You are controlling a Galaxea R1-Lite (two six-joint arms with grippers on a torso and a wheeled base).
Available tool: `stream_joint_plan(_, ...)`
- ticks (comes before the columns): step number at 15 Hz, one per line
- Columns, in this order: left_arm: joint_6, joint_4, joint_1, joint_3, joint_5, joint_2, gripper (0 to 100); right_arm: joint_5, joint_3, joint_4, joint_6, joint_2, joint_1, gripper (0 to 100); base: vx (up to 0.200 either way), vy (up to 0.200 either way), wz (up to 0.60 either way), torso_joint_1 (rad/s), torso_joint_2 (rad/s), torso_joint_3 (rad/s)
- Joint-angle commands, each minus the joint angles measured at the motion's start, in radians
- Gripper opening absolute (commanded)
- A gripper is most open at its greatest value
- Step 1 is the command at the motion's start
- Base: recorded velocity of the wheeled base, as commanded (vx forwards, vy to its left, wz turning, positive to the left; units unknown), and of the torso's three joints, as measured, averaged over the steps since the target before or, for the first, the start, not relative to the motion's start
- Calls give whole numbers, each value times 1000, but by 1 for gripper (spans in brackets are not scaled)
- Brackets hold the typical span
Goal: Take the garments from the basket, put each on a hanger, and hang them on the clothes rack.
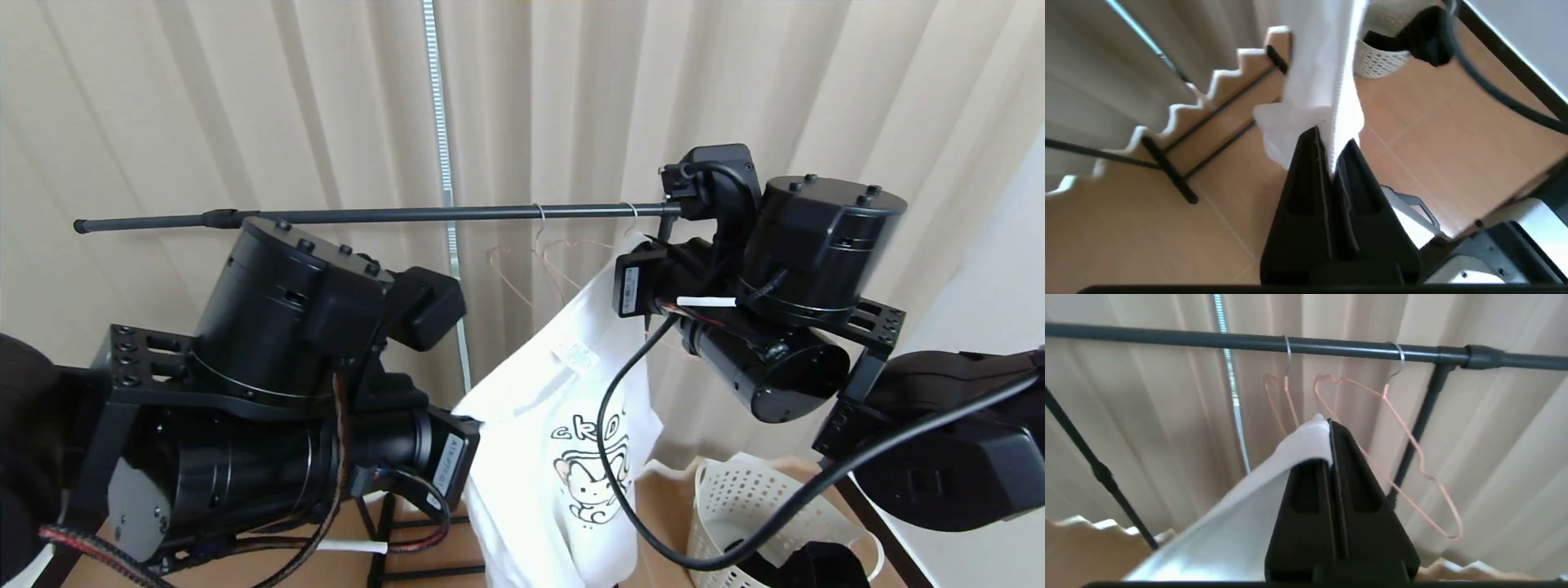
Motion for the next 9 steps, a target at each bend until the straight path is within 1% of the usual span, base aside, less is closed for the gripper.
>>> stream_joint_plan(1, -2, 0, 38, -1, 52, -14, 0, 1, 76, 2, -63, -83, -3, 0, 0, 0, 0, 0, 0, 0)
stream_joint_plan(3, -1, -3, 52, -1, 69, -10, 0, -4, 113, 4, -94, -115, 2, 0, 0, 0, 0, 0, 0, 0)
stream_joint_plan(5, 2, -24, 56, -20, 69, -10, 0, -5, 145, 67, -111, -152, 6, 0, 0, 0, 0, 0, 0, 0)
stream_joint_plan(6, 5, -44, 66, -26, 71, -8, 0, -4, 156, 143, -115, -184, 17, 0, 0, 0, 0, 0, 0, 0)
stream_joint_plan(7, 12, -63, 78, -38, 78, 3, 0, 1, 155, 269, -114, -232, 41, 0, 0, 0, 0, 0, 0, 0)
stream_joint_plan(8, 12, -69, 84, -44, 92, 10, 0, 4, 152, 334, -111, -252, 51, 0, 0, 0, 0, 0, 0, 0)
stream_joint_plan(9, 12, -72, 89, -46, 100, 15, 0, 4, 149, 369, -111, -260, 52, 0, 0, 0, 0, 0, 0, 0)
